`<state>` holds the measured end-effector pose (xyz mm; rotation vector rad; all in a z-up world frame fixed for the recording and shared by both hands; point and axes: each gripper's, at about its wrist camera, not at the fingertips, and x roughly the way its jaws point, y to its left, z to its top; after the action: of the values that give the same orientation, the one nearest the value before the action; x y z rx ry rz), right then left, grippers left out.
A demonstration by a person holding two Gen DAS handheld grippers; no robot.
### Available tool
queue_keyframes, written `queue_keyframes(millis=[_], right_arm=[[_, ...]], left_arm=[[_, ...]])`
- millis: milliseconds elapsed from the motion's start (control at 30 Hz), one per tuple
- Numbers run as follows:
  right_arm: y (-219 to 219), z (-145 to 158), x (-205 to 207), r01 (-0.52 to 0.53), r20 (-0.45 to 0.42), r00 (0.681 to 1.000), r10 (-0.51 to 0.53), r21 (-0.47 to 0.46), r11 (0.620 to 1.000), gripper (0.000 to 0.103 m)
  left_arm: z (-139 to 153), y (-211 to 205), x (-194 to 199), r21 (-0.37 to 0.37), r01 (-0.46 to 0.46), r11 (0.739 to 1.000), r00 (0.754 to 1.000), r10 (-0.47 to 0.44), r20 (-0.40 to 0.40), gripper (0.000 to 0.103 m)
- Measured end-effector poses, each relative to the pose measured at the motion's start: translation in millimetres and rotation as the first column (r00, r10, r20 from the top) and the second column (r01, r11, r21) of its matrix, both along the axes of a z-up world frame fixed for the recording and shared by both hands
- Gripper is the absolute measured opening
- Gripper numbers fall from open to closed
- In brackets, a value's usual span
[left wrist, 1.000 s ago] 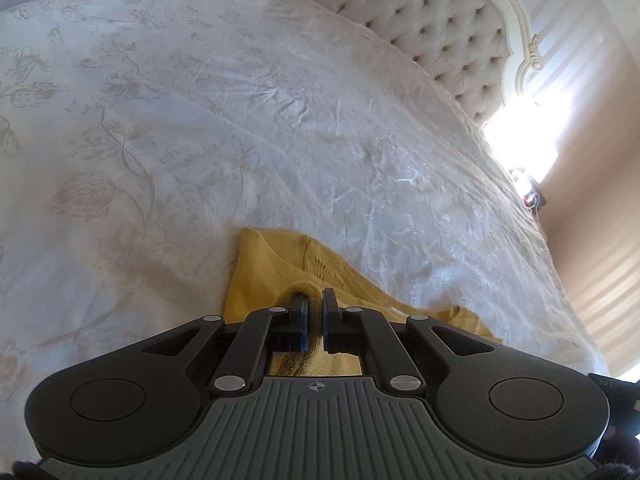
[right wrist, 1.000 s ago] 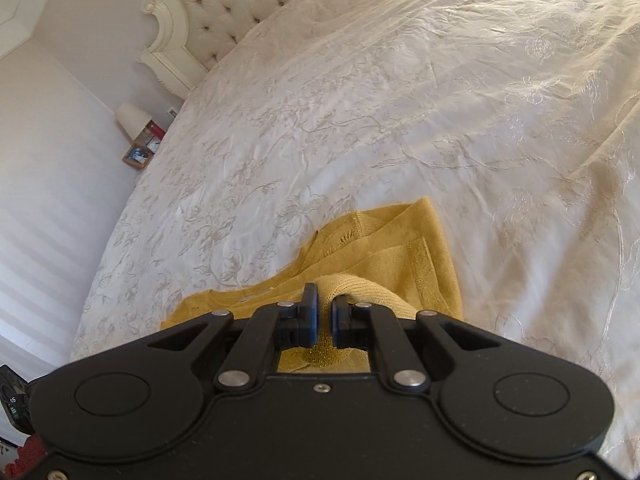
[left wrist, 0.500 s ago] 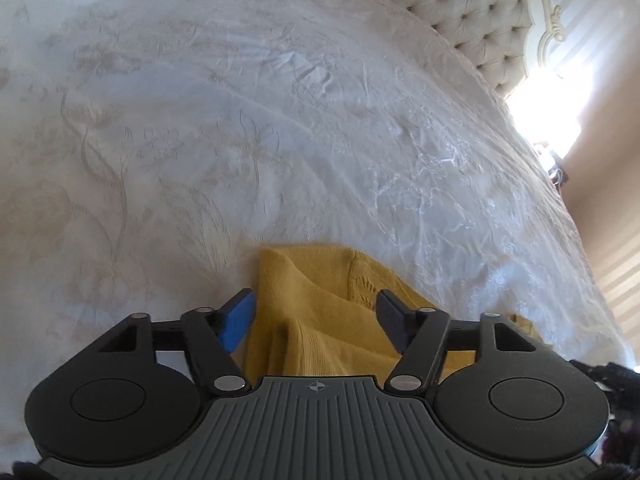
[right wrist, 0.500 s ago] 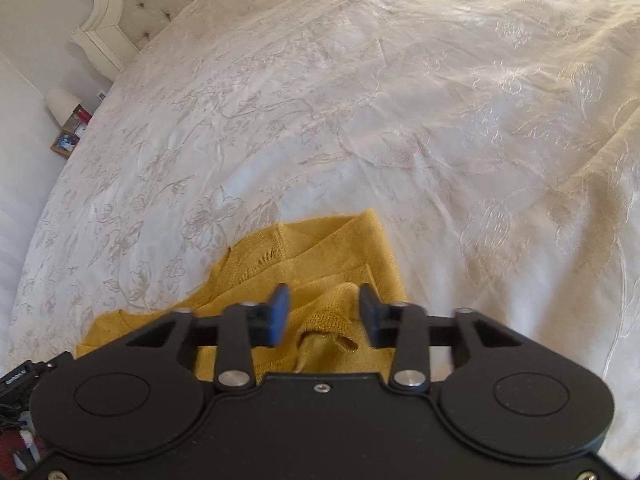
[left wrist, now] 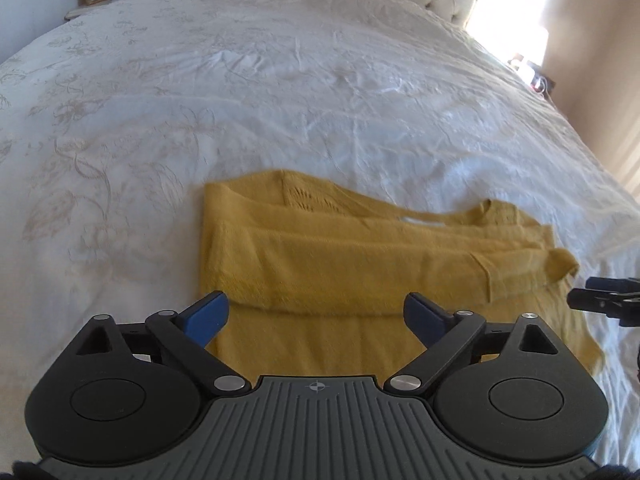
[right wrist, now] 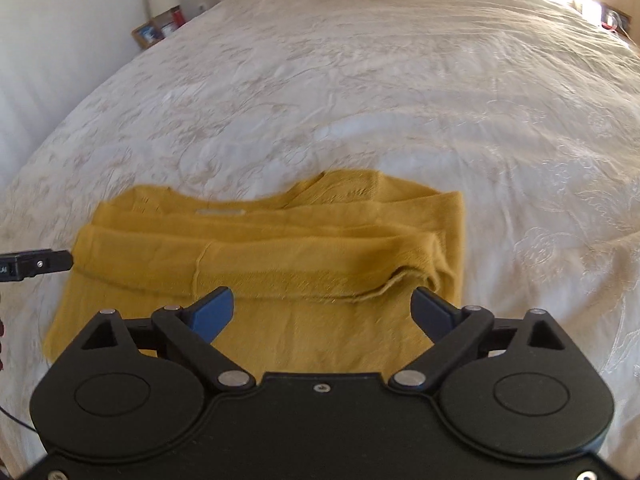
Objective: Fold small clothes
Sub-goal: 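Release the hem with both grippers onto the folded sweater, then move both grippers over the folded sweater to check the fold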
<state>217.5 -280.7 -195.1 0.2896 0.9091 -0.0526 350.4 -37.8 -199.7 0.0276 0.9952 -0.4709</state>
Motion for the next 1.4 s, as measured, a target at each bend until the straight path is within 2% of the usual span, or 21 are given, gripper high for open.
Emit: queue_keyframes(millis=[133,267,400,567,633,733,900,1033,1200,1300,1400], right_arm=[[17,-8,-4,-0.079,-0.023,0.997,0.079,0.005,0.997,0.096],[18,-14,1,-0.099,-0.037,0.994,0.099,0.002,0.995,0.096],[15,-25,12,-0.11,-0.064,0.992,0.108,-0.027,0.994,0.096],[7,-39,39,-0.111,-0.074,0.992,0.106,-0.068,0.991,0.097],[-1,-39,53,-0.097,-0.063,0.994,0.093,-0.073,0.993,0.097],[-19,-38,78,-0.048,-0.049,0.998,0.044,-0.078,0.996,0.097],[-48,-31,102,0.046,-0.042,0.998,-0.05,-0.081,0.996,0.097],[-62,-20,101,0.094,-0.016,0.995,-0.096,-0.08,0.992,0.097],[-52,-5,84,0.083,0.023,0.996,-0.081,-0.078,0.993,0.098],[-31,-2,75,0.023,0.031,0.999,-0.021,-0.072,0.997,0.102],[-11,-11,66,-0.042,-0.004,0.999,0.042,-0.066,0.997,0.102]], left_arm=[[-10,-13,-17,0.021,0.002,1.0,1.0,-0.001,-0.028,0.095],[-23,-24,-11,0.059,0.017,0.998,0.999,-0.014,-0.051,0.095],[-37,-36,7,0.108,0.047,0.993,0.996,-0.039,-0.074,0.095],[-47,-46,40,0.13,0.081,0.988,0.995,-0.072,-0.072,0.097],[-48,-49,55,0.13,0.103,0.986,0.993,-0.095,-0.065,0.103],[-47,-52,81,0.13,0.102,0.986,0.994,-0.097,-0.049,0.103],[-41,-48,119,0.102,0.034,0.994,0.999,-0.032,-0.027,0.103],[-28,-45,137,0.106,-0.02,0.994,1.0,0.019,0.008,0.103],[-10,-43,124,0.097,-0.028,0.995,0.999,0.025,0.025,0.103],[-10,-51,104,0.098,0.026,0.995,1.0,-0.027,0.01,0.103],[-19,-58,75,0.129,0.101,0.987,0.995,-0.1,-0.015,0.103]])
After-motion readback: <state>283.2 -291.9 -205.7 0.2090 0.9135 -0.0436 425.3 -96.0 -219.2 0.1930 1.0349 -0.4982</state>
